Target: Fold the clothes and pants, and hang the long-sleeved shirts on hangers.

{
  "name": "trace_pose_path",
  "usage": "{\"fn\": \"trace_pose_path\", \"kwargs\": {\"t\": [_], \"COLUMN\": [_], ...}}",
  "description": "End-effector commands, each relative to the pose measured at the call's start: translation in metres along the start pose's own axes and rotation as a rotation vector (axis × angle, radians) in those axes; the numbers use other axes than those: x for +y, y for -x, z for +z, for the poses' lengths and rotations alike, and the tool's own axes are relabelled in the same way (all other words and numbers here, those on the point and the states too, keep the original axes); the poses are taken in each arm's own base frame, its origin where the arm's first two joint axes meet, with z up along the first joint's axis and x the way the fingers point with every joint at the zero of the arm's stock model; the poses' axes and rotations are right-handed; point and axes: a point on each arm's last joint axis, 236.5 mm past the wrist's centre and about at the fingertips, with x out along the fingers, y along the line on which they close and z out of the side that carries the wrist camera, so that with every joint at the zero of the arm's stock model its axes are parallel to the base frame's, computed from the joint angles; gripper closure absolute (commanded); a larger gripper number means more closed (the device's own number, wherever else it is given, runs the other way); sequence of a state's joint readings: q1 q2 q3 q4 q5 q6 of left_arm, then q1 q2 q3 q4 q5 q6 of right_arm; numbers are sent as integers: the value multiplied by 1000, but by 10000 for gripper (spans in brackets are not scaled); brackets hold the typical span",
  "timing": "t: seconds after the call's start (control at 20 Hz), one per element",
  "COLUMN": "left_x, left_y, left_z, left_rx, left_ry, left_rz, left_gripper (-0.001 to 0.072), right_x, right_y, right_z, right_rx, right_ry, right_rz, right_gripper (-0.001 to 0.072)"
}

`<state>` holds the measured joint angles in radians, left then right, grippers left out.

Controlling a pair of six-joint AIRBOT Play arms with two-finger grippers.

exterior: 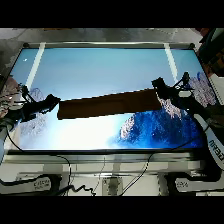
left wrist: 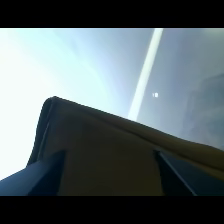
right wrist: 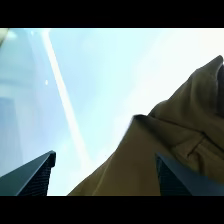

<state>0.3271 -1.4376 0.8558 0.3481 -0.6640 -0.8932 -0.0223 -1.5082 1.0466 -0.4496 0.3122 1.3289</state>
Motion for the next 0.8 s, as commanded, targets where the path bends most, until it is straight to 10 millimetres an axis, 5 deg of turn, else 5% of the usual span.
{"fn": "trace_pose_path", "kwargs": {"t": [0.0, 0.15, 0.4, 0.6, 0.75], "left_x": [-3, 8, 56, 52, 56], "left_y": [1, 17, 32, 9, -18], "left_z": [2, 8, -47, -78, -83], "left_rx": [-2, -1, 256, 351, 331], "left_ry": [-3, -19, -79, -82, -101], "left_rz": [-22, -11, 128, 108, 140], "left_gripper": [-3, -3, 0, 12, 13], "right_x": [-9, -17, -37, -27, -12], "right_y": [-9, 2, 21, 24, 22], "right_z": [-11, -26, -64, -90, -113], "right_rx": [71, 180, 394, 470, 510], "right_ry": [78, 121, 167, 203, 311], "right_rz": [-25, -31, -54, -34, 5], "right_gripper": [21, 21, 21, 22, 23]}}
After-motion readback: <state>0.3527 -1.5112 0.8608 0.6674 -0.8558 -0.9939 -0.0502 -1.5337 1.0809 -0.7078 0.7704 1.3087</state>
